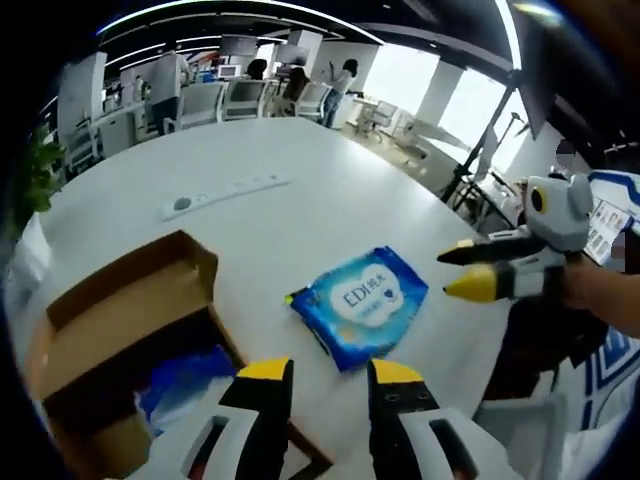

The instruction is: Operate the shoe box by opening the lid, removing the specified soft item, and placing it in the target area until the item is outside and the box remains undamaged.

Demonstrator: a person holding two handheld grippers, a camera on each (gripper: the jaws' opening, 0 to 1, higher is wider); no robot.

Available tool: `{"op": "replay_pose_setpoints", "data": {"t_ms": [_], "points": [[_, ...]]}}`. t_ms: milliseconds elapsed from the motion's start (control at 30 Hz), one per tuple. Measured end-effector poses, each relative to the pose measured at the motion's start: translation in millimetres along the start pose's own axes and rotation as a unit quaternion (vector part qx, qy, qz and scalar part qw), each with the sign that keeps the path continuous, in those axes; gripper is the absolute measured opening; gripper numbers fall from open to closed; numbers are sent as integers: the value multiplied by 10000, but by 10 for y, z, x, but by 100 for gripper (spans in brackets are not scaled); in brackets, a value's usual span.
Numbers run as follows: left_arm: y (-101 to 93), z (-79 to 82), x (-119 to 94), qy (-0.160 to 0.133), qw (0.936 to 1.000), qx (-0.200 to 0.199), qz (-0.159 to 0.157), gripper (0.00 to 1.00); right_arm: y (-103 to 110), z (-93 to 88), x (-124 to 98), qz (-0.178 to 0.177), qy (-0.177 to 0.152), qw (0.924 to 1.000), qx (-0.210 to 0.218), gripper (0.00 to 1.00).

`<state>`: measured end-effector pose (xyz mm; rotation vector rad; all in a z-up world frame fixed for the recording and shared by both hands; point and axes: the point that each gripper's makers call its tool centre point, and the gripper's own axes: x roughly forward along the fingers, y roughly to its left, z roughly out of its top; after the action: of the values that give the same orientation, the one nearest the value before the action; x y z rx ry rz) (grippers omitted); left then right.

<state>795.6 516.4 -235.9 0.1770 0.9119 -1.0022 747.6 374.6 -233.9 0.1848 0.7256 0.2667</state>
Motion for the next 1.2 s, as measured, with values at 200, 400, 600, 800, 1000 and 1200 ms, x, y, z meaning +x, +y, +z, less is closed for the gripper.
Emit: {"op": "replay_pose_setpoints", "data": {"t_ms": [200,400,600,800,1000,1200], "points": [[309,-144,-339,-102,9996,-172,196,29,354,117,207,172,-17,9998,-126,34],[650,-313,-663,-157,9986,-310,398,29,793,200,355,328,-8,9991,-263,32],[879,-459,-872,-203,9974,-448,520,29,1087,266,502,441,21,9983,-383,31],[1014,-578,-994,-251,9965,-579,542,29,1292,309,635,519,82,9974,-503,30],[1172,-662,-1002,-264,9959,-691,518,29,1464,335,750,571,144,9962,-641,27],[1285,-671,-921,-244,9962,-708,449,28,1614,353,896,676,235,9946,-753,24]]}}
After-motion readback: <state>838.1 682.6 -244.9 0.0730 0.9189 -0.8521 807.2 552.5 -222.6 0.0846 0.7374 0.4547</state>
